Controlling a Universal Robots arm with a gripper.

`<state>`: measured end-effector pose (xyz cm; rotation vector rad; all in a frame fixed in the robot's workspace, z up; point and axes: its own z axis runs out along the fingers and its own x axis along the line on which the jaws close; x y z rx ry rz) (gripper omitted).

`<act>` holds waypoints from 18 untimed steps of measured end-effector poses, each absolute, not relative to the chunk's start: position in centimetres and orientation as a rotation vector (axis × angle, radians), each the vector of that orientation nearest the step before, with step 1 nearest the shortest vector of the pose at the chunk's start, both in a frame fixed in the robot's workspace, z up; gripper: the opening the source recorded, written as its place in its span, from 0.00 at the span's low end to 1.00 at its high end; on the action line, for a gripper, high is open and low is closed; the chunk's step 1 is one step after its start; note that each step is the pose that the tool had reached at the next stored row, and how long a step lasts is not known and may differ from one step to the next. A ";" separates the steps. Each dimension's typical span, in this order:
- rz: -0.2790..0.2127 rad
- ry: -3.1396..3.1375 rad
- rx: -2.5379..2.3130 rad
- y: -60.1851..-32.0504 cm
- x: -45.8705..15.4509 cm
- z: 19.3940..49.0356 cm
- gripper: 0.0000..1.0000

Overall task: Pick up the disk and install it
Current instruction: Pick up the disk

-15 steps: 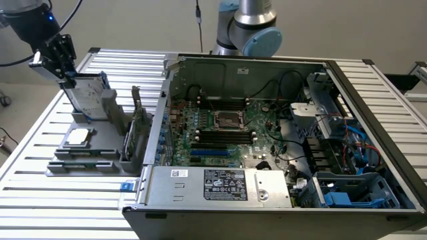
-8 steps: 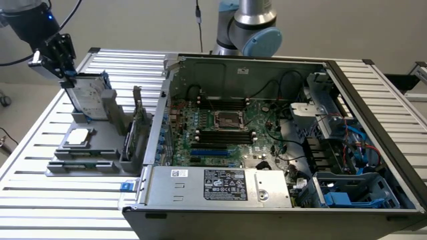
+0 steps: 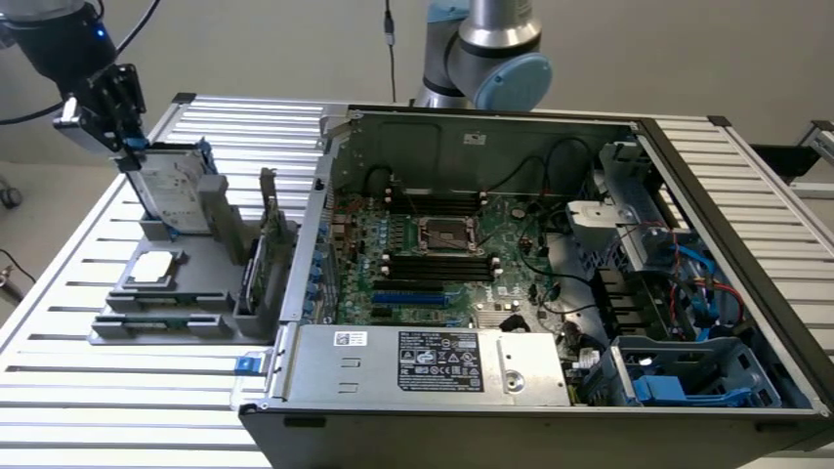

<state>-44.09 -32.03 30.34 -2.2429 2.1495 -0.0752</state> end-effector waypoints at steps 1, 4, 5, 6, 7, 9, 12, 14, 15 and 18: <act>-0.068 2.150 -2.244 -32.1 -44.0 30.3 0.41; -0.052 2.149 -2.242 -32.3 -43.7 30.3 0.41; -0.047 2.148 -2.241 -32.4 -43.7 30.3 0.41; -0.043 2.147 -2.240 -32.5 -43.6 30.2 0.41; -0.039 2.146 -2.238 -32.7 -43.6 30.1 0.41; -0.034 2.146 -2.236 -32.9 -43.6 29.9 0.41; -0.028 2.150 -2.230 -33.1 -43.5 29.7 0.41; -0.024 2.154 -2.225 -33.2 -43.5 29.5 0.41; -0.021 2.156 -2.221 -33.2 -43.5 29.4 0.41; -0.002 2.154 -2.205 -33.2 -43.5 29.4 0.41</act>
